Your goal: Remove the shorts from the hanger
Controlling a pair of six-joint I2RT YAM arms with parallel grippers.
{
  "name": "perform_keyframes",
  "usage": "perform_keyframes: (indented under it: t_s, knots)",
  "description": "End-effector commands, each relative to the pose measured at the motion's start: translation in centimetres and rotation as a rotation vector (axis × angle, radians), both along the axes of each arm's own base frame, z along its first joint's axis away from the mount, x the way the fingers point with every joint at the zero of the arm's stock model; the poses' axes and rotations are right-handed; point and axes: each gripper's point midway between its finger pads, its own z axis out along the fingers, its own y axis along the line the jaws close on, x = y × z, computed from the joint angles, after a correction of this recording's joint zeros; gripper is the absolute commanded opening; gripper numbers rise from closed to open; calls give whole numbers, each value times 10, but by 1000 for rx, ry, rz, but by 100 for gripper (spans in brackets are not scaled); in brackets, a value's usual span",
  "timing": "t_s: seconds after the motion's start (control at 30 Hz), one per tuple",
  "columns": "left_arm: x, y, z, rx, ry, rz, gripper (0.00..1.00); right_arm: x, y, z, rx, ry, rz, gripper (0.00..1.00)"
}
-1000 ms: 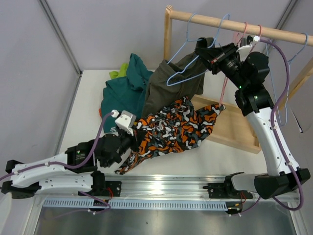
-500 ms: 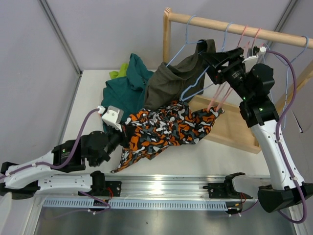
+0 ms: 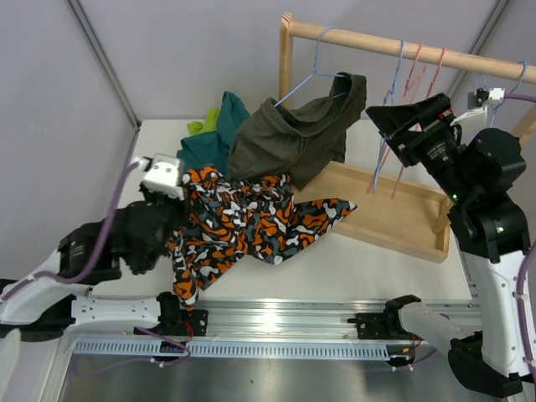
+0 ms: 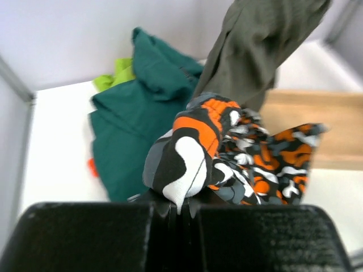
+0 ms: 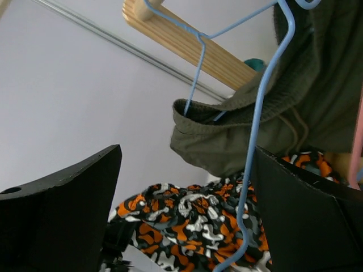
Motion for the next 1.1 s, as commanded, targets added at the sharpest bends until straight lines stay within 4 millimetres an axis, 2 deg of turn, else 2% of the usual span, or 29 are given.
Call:
perform_keyframes:
  t_s: [0.0, 0.17, 0.33, 0.4, 0.43, 0.47, 0.5, 0.53, 0.63, 0.67, 0.7, 0.73, 0.77, 0.8, 0.87, 0.9, 0.93, 0.97, 1.0, 1.03, 1.07]
  knots:
    - [12, 4, -9, 166, 15, 45, 0, -19, -27, -15, -191, 40, -103, 99]
    - [27, 33, 1, 166, 13, 125, 0, -33, -56, -43, -320, 110, -211, 99]
    - [35, 90, 21, 279, -5, 358, 0, -43, -75, -62, -424, 153, -270, 99]
    - [38, 103, 30, 285, -8, 418, 0, -51, -85, -64, -440, 151, -304, 100]
    - [39, 121, 36, 283, -5, 488, 0, -54, -87, -65, -448, 147, -313, 100]
    - [40, 128, 42, 269, -9, 511, 0, -60, -91, -65, -456, 138, -322, 99]
    - [45, 138, 42, 279, 14, 559, 0, -62, -92, -64, -460, 132, -322, 99]
    - [44, 147, 55, 256, -3, 591, 0, -65, -93, -64, -461, 128, -326, 99]
    - [56, 164, 60, 272, 19, 694, 0, -73, -95, -63, -469, 116, -321, 99]
    - [53, 170, 74, 238, -2, 724, 0, -75, -94, -63, -473, 112, -311, 99]
    - [54, 179, 75, 206, 7, 777, 0, -76, -94, -62, -473, 111, -307, 100]
    - [64, 180, 78, 194, 19, 780, 0, -77, -90, -62, -473, 102, -288, 99]
    - [66, 183, 86, 158, 4, 788, 0, -77, -88, -62, -475, 100, -275, 99]
    - [64, 196, 96, 104, -20, 837, 0, -77, -87, -62, -482, 97, -267, 99]
    - [91, 187, 95, 53, -12, 772, 0, -77, -84, -62, -484, 87, -248, 99]
    - [87, 190, 120, -4, -73, 783, 0, -76, -82, -64, -489, 87, -241, 99]
    - [110, 184, 116, 6, -46, 758, 0, -77, -81, -63, -486, 78, -235, 99]
    - [118, 181, 123, -4, -60, 740, 0, -77, -80, -62, -484, 73, -230, 99]
    - [112, 180, 152, -49, -142, 729, 0, -77, -79, -63, -483, 69, -226, 100]
    - [118, 178, 158, -63, -163, 721, 0, -77, -79, -64, -483, 63, -223, 99]
    - [134, 172, 164, -74, -179, 696, 0, -77, -77, -66, -480, 61, -217, 99]
